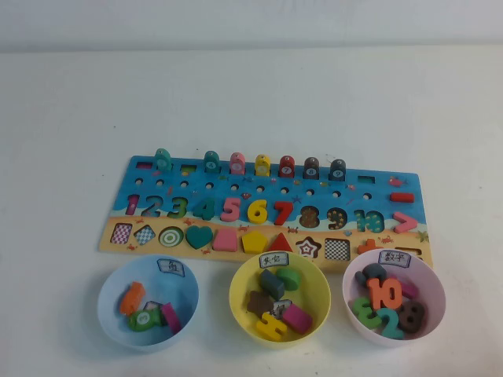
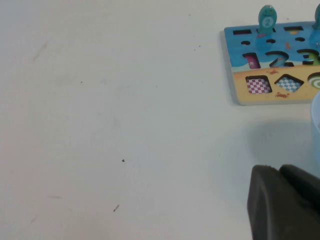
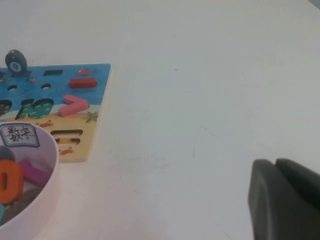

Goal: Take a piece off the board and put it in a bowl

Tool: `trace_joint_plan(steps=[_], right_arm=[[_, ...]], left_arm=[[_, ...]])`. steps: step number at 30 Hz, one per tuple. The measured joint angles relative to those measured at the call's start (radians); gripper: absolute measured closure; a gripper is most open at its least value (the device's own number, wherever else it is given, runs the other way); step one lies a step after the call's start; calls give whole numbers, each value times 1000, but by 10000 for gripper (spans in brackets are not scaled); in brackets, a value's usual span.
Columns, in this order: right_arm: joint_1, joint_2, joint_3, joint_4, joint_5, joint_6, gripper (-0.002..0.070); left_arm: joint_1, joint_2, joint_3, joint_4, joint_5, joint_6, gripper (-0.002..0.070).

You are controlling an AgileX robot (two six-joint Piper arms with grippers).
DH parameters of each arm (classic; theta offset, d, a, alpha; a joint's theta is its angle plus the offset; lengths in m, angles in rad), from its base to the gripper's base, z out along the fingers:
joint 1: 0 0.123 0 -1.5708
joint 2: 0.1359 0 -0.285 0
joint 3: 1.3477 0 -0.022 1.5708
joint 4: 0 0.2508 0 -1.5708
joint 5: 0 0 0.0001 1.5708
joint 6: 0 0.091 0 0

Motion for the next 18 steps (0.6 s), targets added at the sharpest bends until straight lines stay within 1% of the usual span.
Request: trace_joint_plan(steps=[15,18], right_arm=[[0,0,0,33,0,0,694],[0,0,0,68,0,0,694]], left_arm=[[0,0,0,0,0,0,678],[0,0,0,0,0,0,678]])
